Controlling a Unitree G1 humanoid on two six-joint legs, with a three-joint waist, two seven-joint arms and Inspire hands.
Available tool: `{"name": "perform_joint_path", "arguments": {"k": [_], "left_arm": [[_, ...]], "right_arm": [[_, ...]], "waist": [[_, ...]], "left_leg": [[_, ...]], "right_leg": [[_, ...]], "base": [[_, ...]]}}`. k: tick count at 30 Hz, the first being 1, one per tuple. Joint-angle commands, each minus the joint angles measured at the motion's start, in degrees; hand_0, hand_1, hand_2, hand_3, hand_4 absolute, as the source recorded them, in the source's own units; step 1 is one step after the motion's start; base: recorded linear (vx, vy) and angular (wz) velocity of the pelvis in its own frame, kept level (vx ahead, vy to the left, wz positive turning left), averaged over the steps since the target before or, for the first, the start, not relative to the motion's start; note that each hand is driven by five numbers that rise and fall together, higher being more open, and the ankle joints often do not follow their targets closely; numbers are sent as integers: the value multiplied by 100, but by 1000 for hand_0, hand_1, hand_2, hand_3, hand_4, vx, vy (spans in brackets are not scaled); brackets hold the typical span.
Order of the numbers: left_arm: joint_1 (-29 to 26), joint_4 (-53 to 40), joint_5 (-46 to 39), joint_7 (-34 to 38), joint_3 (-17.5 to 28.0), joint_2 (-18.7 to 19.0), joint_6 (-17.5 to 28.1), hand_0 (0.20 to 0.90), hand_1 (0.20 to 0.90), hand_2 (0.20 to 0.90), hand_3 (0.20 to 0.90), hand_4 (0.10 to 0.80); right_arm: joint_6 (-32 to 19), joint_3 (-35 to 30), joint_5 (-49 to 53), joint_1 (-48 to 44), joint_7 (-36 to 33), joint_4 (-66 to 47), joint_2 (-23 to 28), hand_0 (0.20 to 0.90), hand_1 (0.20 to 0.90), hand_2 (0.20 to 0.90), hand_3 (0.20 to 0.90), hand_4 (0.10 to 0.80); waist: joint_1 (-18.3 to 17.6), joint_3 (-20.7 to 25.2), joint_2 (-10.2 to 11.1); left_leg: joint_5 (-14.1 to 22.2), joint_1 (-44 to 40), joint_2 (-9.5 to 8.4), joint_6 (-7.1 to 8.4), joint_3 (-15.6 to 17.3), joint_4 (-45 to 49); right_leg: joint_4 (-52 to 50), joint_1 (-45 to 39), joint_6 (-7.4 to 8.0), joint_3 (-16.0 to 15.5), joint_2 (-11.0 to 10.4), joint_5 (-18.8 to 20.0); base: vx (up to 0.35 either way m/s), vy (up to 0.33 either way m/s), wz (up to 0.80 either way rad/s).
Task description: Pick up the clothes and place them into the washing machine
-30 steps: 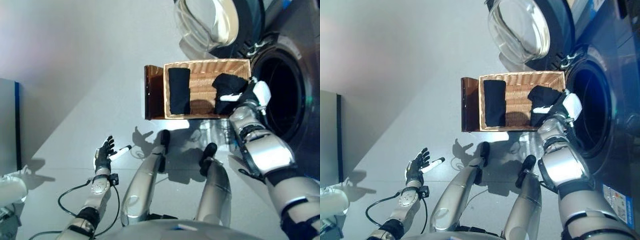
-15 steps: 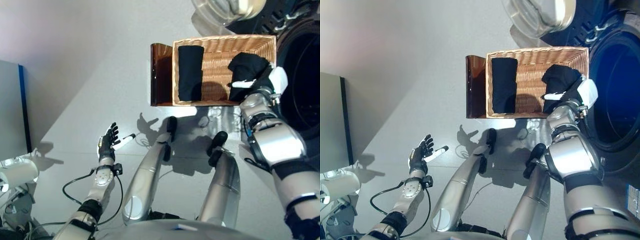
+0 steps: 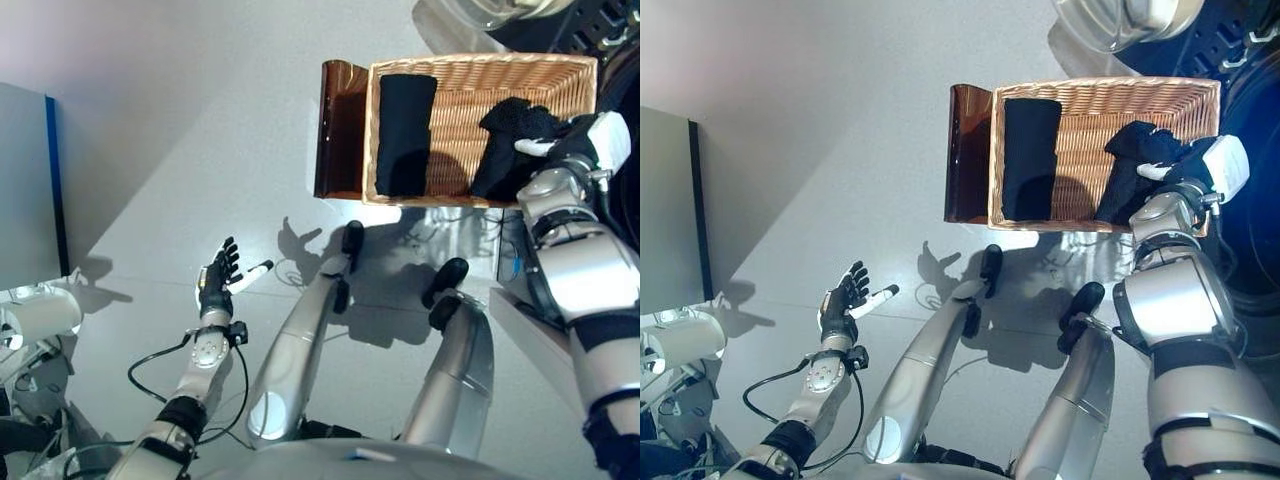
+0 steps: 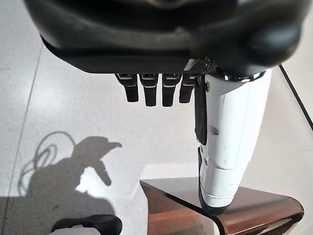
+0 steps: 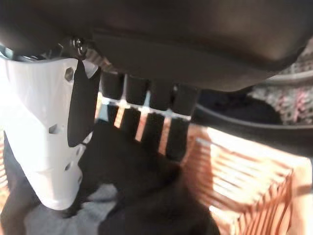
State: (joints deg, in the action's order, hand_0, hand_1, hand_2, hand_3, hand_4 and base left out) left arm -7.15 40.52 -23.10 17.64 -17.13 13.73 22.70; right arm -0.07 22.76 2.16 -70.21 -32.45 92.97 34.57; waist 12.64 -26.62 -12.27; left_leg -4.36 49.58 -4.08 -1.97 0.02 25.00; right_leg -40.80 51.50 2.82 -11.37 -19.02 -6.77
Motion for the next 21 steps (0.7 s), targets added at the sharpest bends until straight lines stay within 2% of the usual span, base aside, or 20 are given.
{"name": "perform_joint_path", "arguments": {"k": [1,10,17,18,19,20,21], "left_arm": [[80,-168,-83,238,207,267,328,900,900,900,900,800],[121,-125,-153,261,234,279,346,900,900,900,900,800],[142,129,-203,244,247,329,358,900,900,900,900,800],[158,97,-207,222,245,340,361,900,900,900,900,800],[158,96,-207,222,246,340,360,900,900,900,900,800],[147,142,-202,197,230,333,346,900,900,900,900,800],[136,183,-206,182,225,326,335,900,900,900,900,800]], "right_arm": [[-108,347,-79,-390,-165,-113,191,200,200,200,200,300],[-97,353,-136,-350,-305,-180,-88,200,200,200,200,300],[-135,370,-129,-313,-367,-354,-380,200,200,200,200,300],[-131,356,-102,-340,-344,-315,-394,291,291,291,291,365],[-131,356,-102,-341,-344,-314,-394,543,543,543,543,545],[-130,343,-71,-363,-319,-270,-405,900,900,900,900,800],[-121,323,-38,-399,-316,-214,-434,900,900,900,900,800]], "waist": [[46,-92,-130],[-83,-156,-86],[-170,-144,80],[-172,-148,71],[-172,-148,71],[-164,-140,72],[-162,-127,73]], "left_leg": [[542,287,-193,254,208,305],[514,198,-178,261,241,248],[452,-33,-123,282,288,56],[432,-22,-122,280,296,63],[432,-22,-121,280,296,63],[428,-32,-118,277,295,43],[427,-50,-122,272,293,23]], "right_leg": [[184,-164,-27,146,86,-31],[253,-216,-32,192,139,9],[567,-472,10,171,232,167],[566,-459,22,171,233,205],[567,-459,22,170,233,206],[601,-483,28,159,230,211],[623,-507,30,149,232,207]], "base": [[0,0,0],[-3,1,-1],[-8,1,-4],[-30,-3,-13],[-24,-4,-15],[0,-5,-12],[7,-3,-15]]}}
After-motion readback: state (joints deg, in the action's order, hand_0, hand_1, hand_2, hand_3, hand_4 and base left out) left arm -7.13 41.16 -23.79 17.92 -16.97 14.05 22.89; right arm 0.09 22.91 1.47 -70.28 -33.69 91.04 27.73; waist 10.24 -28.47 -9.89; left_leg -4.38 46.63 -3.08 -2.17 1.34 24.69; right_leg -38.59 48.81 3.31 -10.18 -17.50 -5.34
